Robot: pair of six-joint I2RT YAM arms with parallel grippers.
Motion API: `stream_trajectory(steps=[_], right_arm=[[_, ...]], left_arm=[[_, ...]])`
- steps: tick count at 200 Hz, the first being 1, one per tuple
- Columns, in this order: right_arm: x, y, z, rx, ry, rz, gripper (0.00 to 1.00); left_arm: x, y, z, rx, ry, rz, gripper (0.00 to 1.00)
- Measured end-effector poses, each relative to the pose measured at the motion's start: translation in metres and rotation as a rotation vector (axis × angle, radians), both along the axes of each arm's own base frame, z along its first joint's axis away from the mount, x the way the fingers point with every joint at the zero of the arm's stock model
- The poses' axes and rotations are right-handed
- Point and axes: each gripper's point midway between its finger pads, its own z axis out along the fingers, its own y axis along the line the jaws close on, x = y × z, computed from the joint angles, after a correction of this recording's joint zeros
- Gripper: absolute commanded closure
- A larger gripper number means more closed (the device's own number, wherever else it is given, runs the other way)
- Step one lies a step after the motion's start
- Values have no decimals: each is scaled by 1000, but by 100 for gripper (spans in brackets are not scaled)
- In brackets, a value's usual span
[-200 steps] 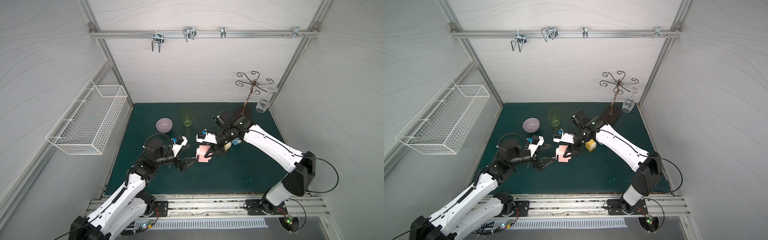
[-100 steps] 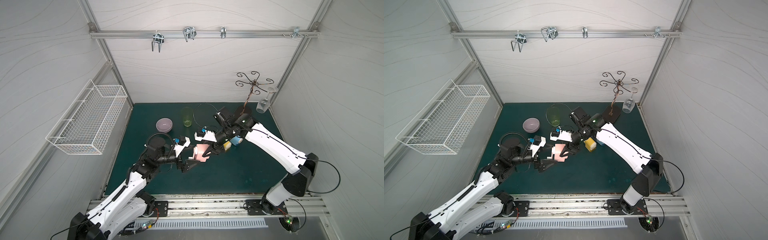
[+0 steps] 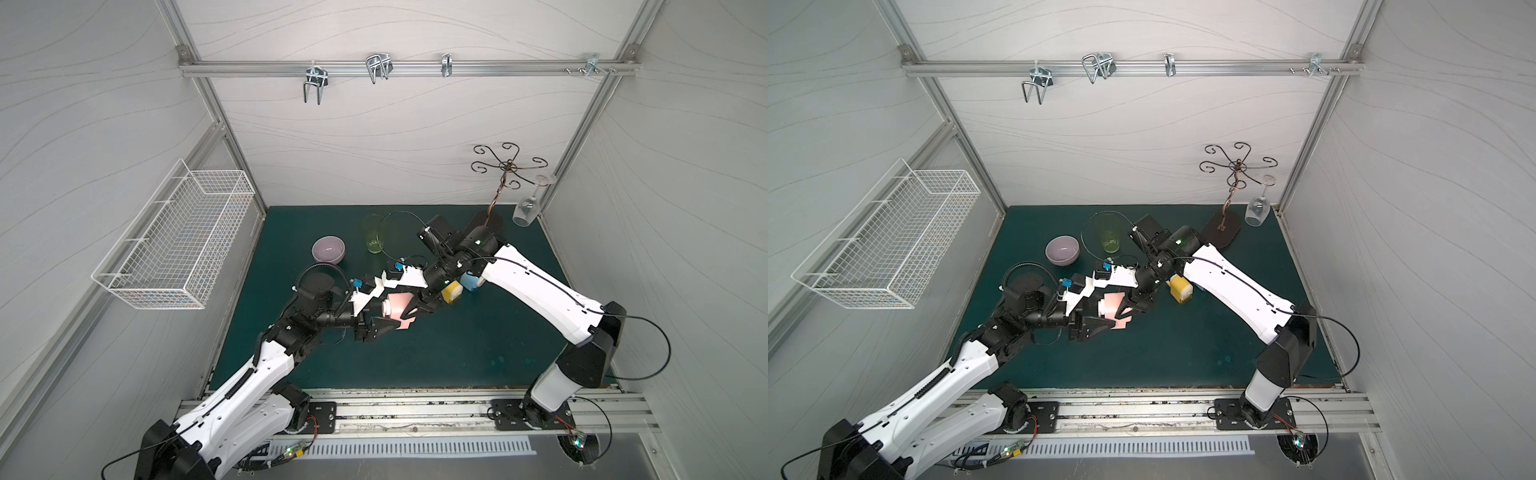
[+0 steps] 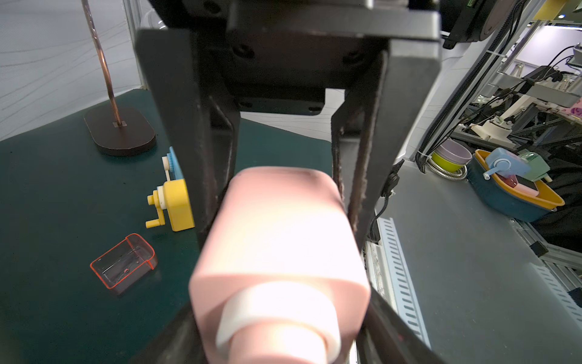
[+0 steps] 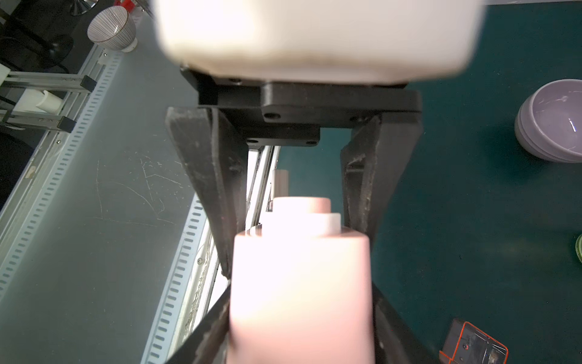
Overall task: Put the tray back into the pencil sharpener
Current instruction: Pick up the pencil sharpener from the center of the board.
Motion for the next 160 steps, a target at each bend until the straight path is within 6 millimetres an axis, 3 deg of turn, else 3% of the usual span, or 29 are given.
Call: stream_trajectory(steps=[39, 58, 70, 94, 141, 160], right_arm=[[-4, -2, -3, -27, -10, 11, 89], [-4, -2, -2, -28, -15, 10, 86], [-4, -2, -2, -30, -18, 9, 77], [-3, -2, -2, -31, -25, 7, 48], [15, -10, 6, 44, -64, -84, 22], [33, -28, 16, 105, -95, -191, 19]], left_arm=[[-3, -1, -1, 9, -2, -18, 47], [-3, -1, 1, 8, -15, -21, 59], [-3, -1, 1, 9, -20, -22, 70], [-3, -1, 0, 13, -28, -23, 100], [2, 2, -3, 37, -59, 14, 100], [6, 5, -5, 44, -75, 54, 100]])
